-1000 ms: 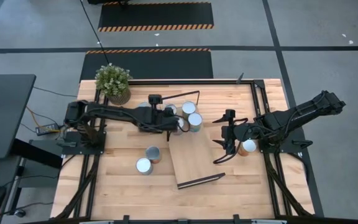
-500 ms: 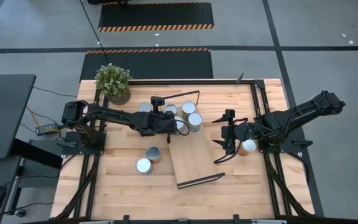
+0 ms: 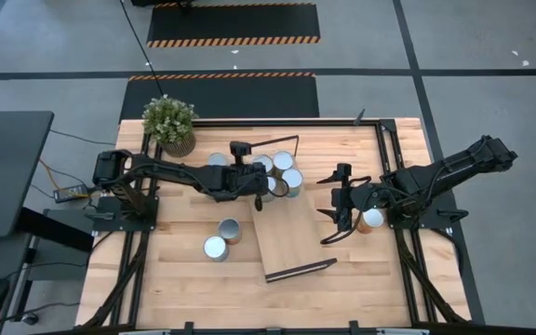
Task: Pick and place cans onto a shelf
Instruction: Adjust the left canned oranges on the shelf, then put the canned pears on the shelf
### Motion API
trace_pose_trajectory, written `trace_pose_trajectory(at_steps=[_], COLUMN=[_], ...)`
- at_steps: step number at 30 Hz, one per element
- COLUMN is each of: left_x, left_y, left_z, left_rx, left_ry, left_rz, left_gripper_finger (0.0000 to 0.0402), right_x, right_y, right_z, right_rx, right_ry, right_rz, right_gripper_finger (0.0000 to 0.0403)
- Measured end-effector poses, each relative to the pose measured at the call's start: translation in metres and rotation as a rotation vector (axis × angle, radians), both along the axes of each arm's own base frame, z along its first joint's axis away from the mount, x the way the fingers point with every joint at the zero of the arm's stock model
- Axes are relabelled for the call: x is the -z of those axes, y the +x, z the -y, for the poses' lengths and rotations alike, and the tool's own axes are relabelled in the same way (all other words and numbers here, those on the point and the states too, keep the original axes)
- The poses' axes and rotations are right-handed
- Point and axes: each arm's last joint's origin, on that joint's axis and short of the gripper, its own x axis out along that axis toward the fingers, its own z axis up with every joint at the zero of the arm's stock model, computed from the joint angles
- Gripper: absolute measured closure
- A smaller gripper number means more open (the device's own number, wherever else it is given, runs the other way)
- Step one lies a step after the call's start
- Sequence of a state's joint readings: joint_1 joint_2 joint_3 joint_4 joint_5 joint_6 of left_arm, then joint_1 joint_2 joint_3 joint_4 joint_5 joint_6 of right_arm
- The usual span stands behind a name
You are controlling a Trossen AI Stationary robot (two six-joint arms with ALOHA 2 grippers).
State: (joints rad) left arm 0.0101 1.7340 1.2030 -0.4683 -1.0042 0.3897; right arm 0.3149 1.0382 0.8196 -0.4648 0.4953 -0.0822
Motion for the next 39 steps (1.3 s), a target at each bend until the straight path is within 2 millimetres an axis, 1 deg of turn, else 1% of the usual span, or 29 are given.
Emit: trace_pose_trajectory(at_steps=[6, 11, 15, 18, 22, 25, 28, 30, 32, 35, 37, 39], left_x=[-0.003, -0.016, -0.034, -0.048, -0.062, -0.064, -0.062, -0.057, -0.044, -0.018, 0.001, 0.014], left_y=[-0.004, -0.018, -0.037, -0.053, -0.079, -0.095, -0.109, -0.114, -0.119, -0.127, -0.132, -0.134], left_z=[0.001, 0.011, 0.024, 0.030, 0.030, 0.027, 0.026, 0.027, 0.028, 0.027, 0.024, 0.019], left_rx=[0.000, 0.007, 0.059, 0.031, -0.110, -0.279, -0.461, -0.537, -0.593, -0.655, -0.695, -0.720], left_ry=[0.014, -0.012, -0.201, -0.326, -0.492, -0.655, -0.753, -0.795, -0.841, -0.885, -0.903, -0.930], left_rz=[-0.030, -0.028, 0.036, 0.122, 0.234, 0.284, 0.264, 0.254, 0.215, 0.158, 0.147, 0.158], left_gripper_finger=[0.0013, 0.0013, 0.0013, 0.0013, 0.0013, 0.0013, 0.0013, 0.0013, 0.0013, 0.0013, 0.0013, 0.0013], right_x=[0.000, 0.002, 0.006, 0.009, 0.010, 0.010, 0.009, 0.009, 0.009, 0.008, 0.008, 0.007], right_y=[0.000, -0.001, -0.005, -0.008, -0.009, -0.008, -0.008, -0.008, -0.008, -0.007, -0.007, -0.006], right_z=[0.000, 0.000, 0.002, 0.003, 0.003, 0.003, 0.003, 0.003, 0.003, 0.003, 0.002, 0.002], right_rx=[-0.003, 0.000, 0.024, 0.047, 0.065, 0.067, 0.067, 0.067, 0.066, 0.063, 0.057, 0.052], right_ry=[-0.006, -0.008, 0.003, 0.015, 0.029, 0.034, 0.032, 0.031, 0.032, 0.032, 0.025, 0.022], right_rz=[-0.004, -0.024, -0.074, -0.107, -0.112, -0.107, -0.097, -0.097, -0.094, -0.091, -0.089, -0.081], right_gripper_finger=[0.0026, 0.0026, 0.0026, 0.0026, 0.0026, 0.0026, 0.0026, 0.0026, 0.0026, 0.0026, 0.0026, 0.0026])
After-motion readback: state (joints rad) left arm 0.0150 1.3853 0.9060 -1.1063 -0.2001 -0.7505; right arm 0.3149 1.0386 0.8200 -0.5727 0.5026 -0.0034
